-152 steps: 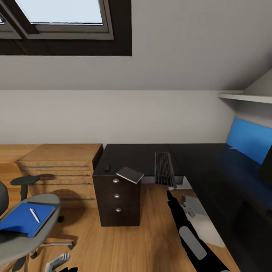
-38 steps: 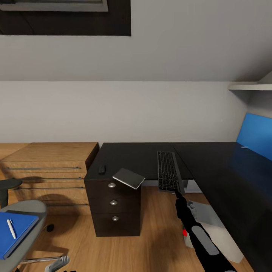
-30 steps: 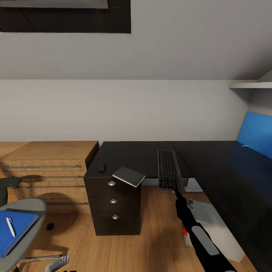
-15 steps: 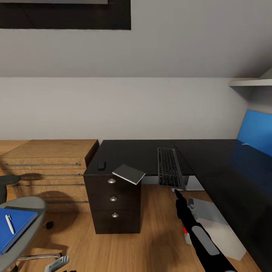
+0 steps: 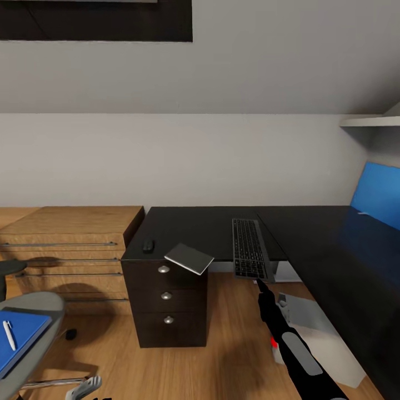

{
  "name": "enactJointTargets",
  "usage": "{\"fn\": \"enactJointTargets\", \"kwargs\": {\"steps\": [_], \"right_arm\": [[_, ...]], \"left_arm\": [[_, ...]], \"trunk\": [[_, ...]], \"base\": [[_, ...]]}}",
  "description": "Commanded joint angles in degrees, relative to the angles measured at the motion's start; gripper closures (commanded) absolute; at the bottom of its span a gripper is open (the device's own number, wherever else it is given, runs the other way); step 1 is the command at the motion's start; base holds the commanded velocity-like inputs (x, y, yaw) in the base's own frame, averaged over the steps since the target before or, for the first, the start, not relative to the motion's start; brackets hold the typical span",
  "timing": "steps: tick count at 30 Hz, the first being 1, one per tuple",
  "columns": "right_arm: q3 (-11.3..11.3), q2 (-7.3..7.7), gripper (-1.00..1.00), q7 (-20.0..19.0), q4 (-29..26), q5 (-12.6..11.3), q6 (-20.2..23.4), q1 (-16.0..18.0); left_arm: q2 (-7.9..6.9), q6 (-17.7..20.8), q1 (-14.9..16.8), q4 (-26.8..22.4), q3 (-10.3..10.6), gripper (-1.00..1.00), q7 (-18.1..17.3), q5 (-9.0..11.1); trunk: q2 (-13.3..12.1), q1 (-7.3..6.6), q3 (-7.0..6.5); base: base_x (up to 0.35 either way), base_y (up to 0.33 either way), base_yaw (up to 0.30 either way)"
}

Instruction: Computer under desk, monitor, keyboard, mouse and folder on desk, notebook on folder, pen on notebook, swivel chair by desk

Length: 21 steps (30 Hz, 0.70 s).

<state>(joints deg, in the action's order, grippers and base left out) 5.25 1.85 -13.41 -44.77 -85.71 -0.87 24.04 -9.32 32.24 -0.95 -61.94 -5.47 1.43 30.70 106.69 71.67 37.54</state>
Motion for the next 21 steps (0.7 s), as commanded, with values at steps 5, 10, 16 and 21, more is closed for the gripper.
{"fn": "enactJointTargets", "kwargs": {"steps": [5, 10, 16, 21], "right_arm": [[0.3, 0.01, -1.00, -0.2, 0.0, -0.6, -0.1, 0.0], [0.3, 0.00, -1.00, -0.2, 0.0, -0.6, -0.2, 0.0], [0.3, -0.01, -1.00, -0.2, 0.0, -0.6, -0.2, 0.0], [0.3, -0.01, -1.00, -0.2, 0.0, -0.6, -0.2, 0.0]], "left_arm": [[0.00, 0.3, 0.0, -0.1, -0.1, -1.00, 0.2, 0.4], [0.00, 0.3, 0.0, -0.1, -0.1, -1.00, 0.2, 0.4], [0.00, 0.3, 0.0, 0.0, -0.1, -1.00, 0.2, 0.4], [0.01, 0.3, 0.0, 0.0, -0.1, -1.00, 0.2, 0.4]], "trunk": [[0.0, 0.00, 0.05], [0.0, 0.00, 0.05], [-0.8, -0.44, -0.31], [-2.8, -1.54, -1.21]], "base": [[0.159, 0.000, 0.000], [0.083, 0.000, 0.000], [0.010, 0.000, 0.000], [0.001, 0.000, 0.000]]}}
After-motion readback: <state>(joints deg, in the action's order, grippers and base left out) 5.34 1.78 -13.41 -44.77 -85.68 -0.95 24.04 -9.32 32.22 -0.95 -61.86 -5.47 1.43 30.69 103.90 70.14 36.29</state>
